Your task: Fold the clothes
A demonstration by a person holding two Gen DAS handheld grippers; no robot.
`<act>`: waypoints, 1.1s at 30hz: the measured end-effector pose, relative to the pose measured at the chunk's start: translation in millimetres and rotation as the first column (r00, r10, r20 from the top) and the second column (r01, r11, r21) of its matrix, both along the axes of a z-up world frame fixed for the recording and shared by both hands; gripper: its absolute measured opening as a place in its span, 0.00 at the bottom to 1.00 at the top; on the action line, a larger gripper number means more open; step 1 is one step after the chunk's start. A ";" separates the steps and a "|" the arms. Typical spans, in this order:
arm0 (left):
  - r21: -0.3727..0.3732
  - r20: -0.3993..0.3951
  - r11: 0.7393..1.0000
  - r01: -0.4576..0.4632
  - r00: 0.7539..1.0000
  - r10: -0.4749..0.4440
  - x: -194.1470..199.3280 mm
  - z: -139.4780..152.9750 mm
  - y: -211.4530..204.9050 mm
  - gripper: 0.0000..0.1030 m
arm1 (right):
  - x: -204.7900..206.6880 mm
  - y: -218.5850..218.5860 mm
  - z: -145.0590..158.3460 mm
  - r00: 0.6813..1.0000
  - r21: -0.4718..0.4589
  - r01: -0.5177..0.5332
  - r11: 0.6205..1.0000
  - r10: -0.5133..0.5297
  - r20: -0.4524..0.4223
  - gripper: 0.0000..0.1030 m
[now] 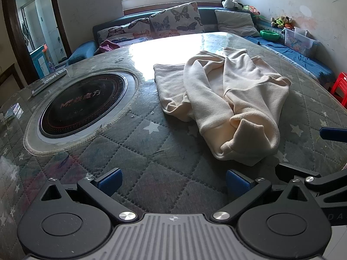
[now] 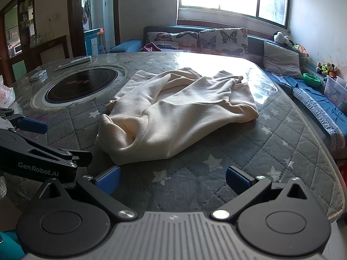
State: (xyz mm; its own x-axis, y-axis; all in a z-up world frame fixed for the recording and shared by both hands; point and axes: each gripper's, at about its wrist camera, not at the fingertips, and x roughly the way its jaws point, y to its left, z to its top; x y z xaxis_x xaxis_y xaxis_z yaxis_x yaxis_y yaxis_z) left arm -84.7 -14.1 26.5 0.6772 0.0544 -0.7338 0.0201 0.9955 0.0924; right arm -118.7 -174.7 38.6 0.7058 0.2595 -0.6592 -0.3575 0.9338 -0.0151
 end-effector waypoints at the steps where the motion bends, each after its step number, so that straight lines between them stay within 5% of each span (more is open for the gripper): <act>1: -0.001 -0.001 1.000 0.000 1.000 0.000 0.2 -0.1 0.1 1.00 | 0.3 0.0 0.0 1.000 0.000 0.000 1.000 0.000 -0.001 1.00; 33: 0.001 0.004 1.000 0.014 1.000 -0.014 15.3 8.4 7.5 1.00 | 13.1 4.1 5.8 0.999 0.003 -0.032 0.999 0.032 0.012 1.00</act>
